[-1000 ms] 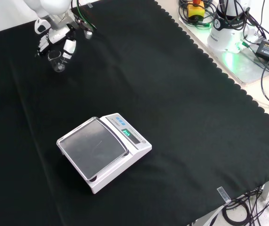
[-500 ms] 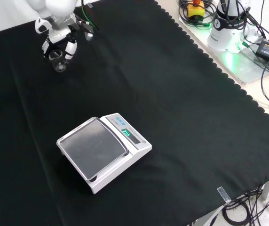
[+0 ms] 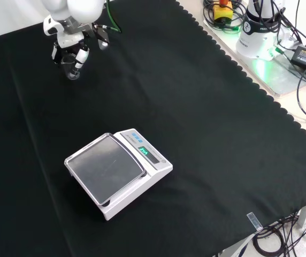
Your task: Pick up the beaker.
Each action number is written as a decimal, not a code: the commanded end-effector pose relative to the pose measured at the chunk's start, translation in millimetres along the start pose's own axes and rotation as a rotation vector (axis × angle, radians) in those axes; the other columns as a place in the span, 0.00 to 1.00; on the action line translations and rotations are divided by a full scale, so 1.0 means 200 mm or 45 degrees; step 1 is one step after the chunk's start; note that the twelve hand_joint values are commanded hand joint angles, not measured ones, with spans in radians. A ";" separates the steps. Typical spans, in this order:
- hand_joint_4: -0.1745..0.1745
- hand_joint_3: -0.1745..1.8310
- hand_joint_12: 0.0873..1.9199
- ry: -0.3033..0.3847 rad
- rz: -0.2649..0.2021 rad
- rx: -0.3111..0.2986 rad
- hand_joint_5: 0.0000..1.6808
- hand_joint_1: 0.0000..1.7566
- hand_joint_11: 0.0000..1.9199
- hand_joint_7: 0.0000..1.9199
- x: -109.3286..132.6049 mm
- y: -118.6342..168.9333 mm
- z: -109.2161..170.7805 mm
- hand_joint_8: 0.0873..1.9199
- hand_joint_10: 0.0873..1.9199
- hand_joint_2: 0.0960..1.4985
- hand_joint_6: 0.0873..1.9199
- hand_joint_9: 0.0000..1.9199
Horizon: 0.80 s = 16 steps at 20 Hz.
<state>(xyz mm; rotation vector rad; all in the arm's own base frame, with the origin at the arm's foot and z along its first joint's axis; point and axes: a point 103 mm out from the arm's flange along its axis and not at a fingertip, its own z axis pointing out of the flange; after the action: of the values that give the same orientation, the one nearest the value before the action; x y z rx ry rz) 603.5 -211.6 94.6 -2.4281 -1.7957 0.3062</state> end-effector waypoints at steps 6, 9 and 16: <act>0.01 0.33 0.33 -0.054 -0.214 -0.251 0.69 0.67 0.83 0.82 0.08 -0.48 -1.00 0.27 0.03 0.50 0.40 0.99; 0.00 0.38 0.33 -0.031 -0.276 -0.195 0.69 0.67 0.83 0.82 0.16 -0.66 -1.25 0.27 0.03 0.47 0.40 1.00; 0.00 0.42 0.33 -0.058 -0.485 -0.108 0.71 0.68 0.83 0.84 0.52 -0.99 -1.46 0.26 0.05 0.43 0.40 1.00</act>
<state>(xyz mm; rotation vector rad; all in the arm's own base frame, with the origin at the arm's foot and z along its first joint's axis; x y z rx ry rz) 569.8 -142.6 349.8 -2.3853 -2.1020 0.1428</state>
